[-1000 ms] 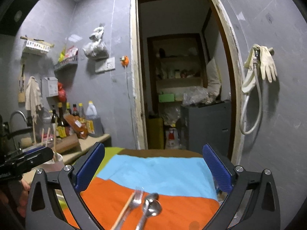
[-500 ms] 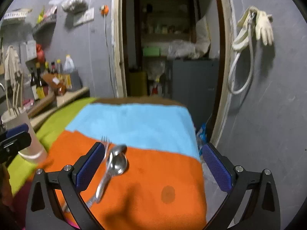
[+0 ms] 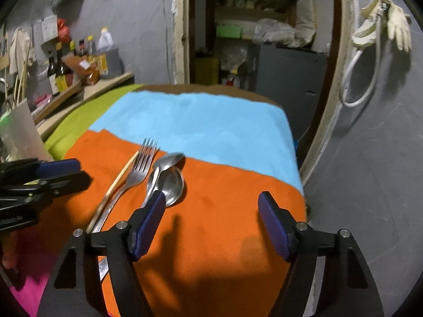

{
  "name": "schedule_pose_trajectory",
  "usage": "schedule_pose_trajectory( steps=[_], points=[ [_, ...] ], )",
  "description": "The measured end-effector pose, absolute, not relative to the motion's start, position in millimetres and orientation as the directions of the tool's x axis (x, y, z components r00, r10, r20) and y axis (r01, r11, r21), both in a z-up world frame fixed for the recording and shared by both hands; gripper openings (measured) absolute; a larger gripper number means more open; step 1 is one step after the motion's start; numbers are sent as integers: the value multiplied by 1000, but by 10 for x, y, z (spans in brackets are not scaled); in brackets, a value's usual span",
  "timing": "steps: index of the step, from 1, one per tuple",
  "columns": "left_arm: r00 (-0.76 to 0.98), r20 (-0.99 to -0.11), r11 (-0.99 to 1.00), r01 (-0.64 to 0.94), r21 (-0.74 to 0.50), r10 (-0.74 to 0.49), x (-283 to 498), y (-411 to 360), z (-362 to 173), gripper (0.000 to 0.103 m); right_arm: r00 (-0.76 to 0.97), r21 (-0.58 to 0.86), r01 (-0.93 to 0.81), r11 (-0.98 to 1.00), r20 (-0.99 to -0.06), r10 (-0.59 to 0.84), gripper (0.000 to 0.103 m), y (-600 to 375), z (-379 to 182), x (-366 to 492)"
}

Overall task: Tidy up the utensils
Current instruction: 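Close the left tool on the last wooden chopstick while the right tool closes on the large spoon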

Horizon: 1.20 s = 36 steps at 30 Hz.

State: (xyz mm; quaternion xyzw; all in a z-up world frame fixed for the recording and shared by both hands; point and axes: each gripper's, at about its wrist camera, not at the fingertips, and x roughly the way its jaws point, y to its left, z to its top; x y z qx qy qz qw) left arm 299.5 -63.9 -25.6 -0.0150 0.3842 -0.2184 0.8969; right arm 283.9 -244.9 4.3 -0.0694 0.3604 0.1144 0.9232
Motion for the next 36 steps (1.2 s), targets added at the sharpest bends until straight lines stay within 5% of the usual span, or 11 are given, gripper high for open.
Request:
schedule_pose_trajectory(
  steps=[9, 16, 30, 36],
  points=[
    [504, -737, 887, 344, -308, -451, 3258, -644, -400, 25, 666, -53, -315, 948, -723, 181, 63, -2352, -28, 2902],
    [492, -742, 889, 303, -343, -455, 3323, -567, -399, 5, 635, -65, -340, 938, -752, 178, 59, -2238, -95, 2946],
    [490, -773, 915, 227, -333, -403, 3158, -321, -360, 0, 590, -54, -349, 936, -788, 175, 58, -2018, -173, 3054],
    [496, -741, 891, 277, -359, -453, 3079, -350, -286, 0, 591, -48, -306, 951, -793, 150, 45, -1977, -185, 3128]
  ],
)
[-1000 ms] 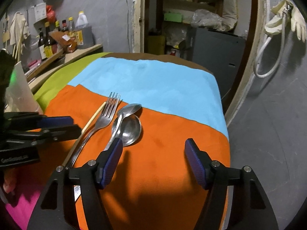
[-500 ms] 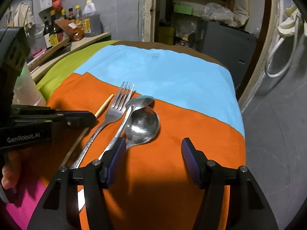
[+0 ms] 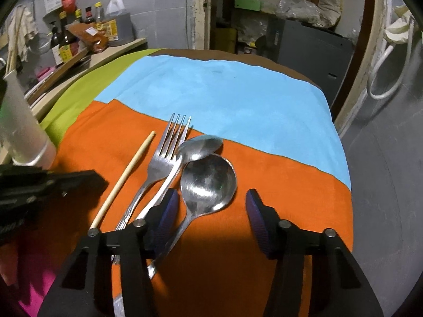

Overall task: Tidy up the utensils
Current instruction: 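Close the left tool on the last wooden chopstick while the right tool closes on the large spoon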

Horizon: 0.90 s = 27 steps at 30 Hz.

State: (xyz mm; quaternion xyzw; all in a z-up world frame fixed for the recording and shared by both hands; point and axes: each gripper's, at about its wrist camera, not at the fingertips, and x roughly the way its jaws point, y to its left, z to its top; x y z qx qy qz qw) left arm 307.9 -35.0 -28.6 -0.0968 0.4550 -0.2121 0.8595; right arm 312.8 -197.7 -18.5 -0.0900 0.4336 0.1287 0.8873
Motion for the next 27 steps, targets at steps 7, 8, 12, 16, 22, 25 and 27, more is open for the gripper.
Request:
schedule_pose_trajectory(
  steps=[7, 8, 12, 16, 22, 25, 27],
  points=[
    [476, -733, 872, 328, -363, -485, 3105, -489, -233, 2, 592, -36, -306, 951, -790, 160, 37, -2031, -170, 3114],
    [471, -739, 872, 335, -356, -482, 3128, -512, -238, 3, 592, -41, -314, 949, -790, 162, 37, -2046, -165, 3087],
    [440, -762, 872, 350, -342, -475, 3246, -610, -300, 5, 591, -36, -332, 942, -787, 178, 33, -2167, -145, 2969],
    [415, -777, 873, 341, -350, -474, 3361, -631, -345, 5, 581, 2, -315, 949, -790, 195, 34, -2268, -152, 2948],
    [395, -782, 866, 348, -358, -482, 3426, -657, -329, 11, 584, 0, -296, 955, -792, 181, 35, -2229, -156, 2958],
    [390, -777, 859, 355, -369, -495, 3416, -654, -324, 19, 582, 19, -283, 959, -791, 187, 36, -2247, -159, 2974],
    [390, -772, 855, 362, -373, -502, 3412, -656, -314, 23, 584, 19, -282, 959, -790, 187, 37, -2240, -160, 2978]
  ],
)
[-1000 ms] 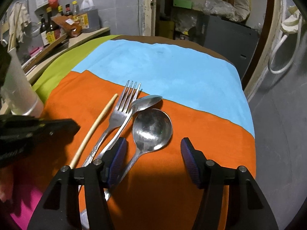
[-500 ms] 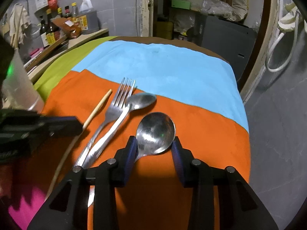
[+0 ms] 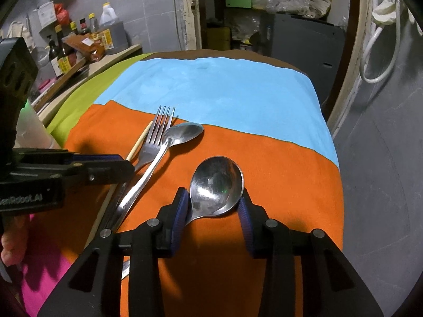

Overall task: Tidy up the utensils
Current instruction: 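Close the left tool on the last wooden chopstick while the right tool closes on the large spoon, then lift the chopstick with the left tool while the right tool lifts the spoon toward the caddy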

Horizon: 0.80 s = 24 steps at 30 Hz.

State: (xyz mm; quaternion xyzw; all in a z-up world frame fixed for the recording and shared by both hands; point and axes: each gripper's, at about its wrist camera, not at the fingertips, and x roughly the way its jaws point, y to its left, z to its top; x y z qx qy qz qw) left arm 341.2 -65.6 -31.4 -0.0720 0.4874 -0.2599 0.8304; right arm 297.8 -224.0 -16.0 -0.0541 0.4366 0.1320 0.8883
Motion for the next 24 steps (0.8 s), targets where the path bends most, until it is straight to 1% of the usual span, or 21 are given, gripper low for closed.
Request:
schedule_pose_trajectory(
  steps=[7, 9, 10, 12, 13, 15, 19, 20, 23, 24],
  points=[
    [391, -778, 862, 344, -373, -493, 3500, -686, -334, 24, 582, 30, -283, 959, -789, 197, 39, -2252, -163, 2981],
    [394, -782, 868, 333, -369, -484, 3518, -693, -338, 19, 583, 27, -283, 959, -789, 194, 39, -2250, -163, 2983],
    [396, -791, 876, 325, -355, -467, 3536, -696, -346, 13, 583, 27, -282, 959, -789, 194, 39, -2253, -164, 2981],
    [390, -791, 876, 314, -367, -471, 3563, -671, -353, 10, 586, 21, -276, 961, -789, 185, 40, -2240, -166, 2977],
    [389, -792, 877, 304, -371, -470, 3574, -655, -358, 5, 587, 17, -270, 963, -790, 178, 41, -2229, -165, 2981],
    [384, -798, 881, 289, -375, -465, 3582, -609, -374, 4, 591, -3, -254, 967, -792, 153, 43, -2186, -165, 2995],
    [381, -794, 877, 287, -385, -473, 3488, -543, -378, 3, 598, -33, -223, 974, -794, 110, 51, -2103, -174, 3044],
    [384, -794, 878, 289, -381, -471, 3461, -544, -372, 3, 599, -38, -216, 976, -794, 101, 52, -2093, -177, 3060],
    [401, -786, 879, 288, -379, -470, 3362, -526, -364, 2, 605, -73, -203, 976, -793, 67, 50, -2043, -185, 3063],
    [406, -782, 878, 285, -385, -474, 3335, -515, -361, 2, 608, -79, -201, 977, -792, 61, 44, -2040, -184, 3060]
  ],
)
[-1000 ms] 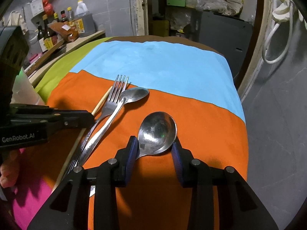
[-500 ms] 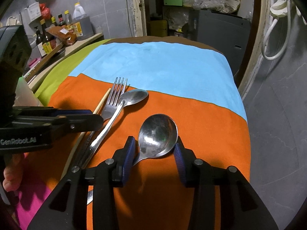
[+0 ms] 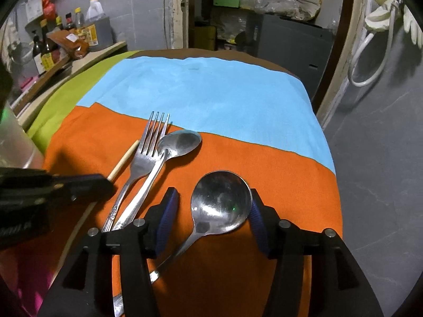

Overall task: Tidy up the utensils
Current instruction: 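Lift the chopstick with the left tool while the right tool lifts the spoon toward the caddy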

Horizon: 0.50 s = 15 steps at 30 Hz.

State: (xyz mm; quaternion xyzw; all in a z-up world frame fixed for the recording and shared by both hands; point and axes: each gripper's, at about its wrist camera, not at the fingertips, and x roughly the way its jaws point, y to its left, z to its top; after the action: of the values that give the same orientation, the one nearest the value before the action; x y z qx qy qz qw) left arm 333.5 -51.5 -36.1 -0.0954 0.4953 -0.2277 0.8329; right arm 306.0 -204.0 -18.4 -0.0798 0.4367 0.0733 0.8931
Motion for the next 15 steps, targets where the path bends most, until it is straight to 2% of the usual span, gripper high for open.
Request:
schedule_pose_trajectory(
  steps=[1, 7, 11, 15],
  points=[
    [411, -775, 875, 283, -392, -480, 3303, -505, -352, 2, 612, -83, -197, 977, -789, 56, 39, -2044, -180, 3050],
    [487, -716, 865, 297, -404, -501, 3046, -414, -187, 2, 663, -76, -211, 975, -744, 86, 39, -2062, -72, 2912],
    [594, -630, 866, 335, -371, -500, 2799, -367, 37, 2, 782, -146, -249, 957, -613, 110, 39, -1964, 140, 2578],
    [729, -496, 880, 362, -306, -472, 2473, -332, 235, 2, 888, -251, -252, 935, -443, 121, 39, -1836, 299, 2194]
  ],
)
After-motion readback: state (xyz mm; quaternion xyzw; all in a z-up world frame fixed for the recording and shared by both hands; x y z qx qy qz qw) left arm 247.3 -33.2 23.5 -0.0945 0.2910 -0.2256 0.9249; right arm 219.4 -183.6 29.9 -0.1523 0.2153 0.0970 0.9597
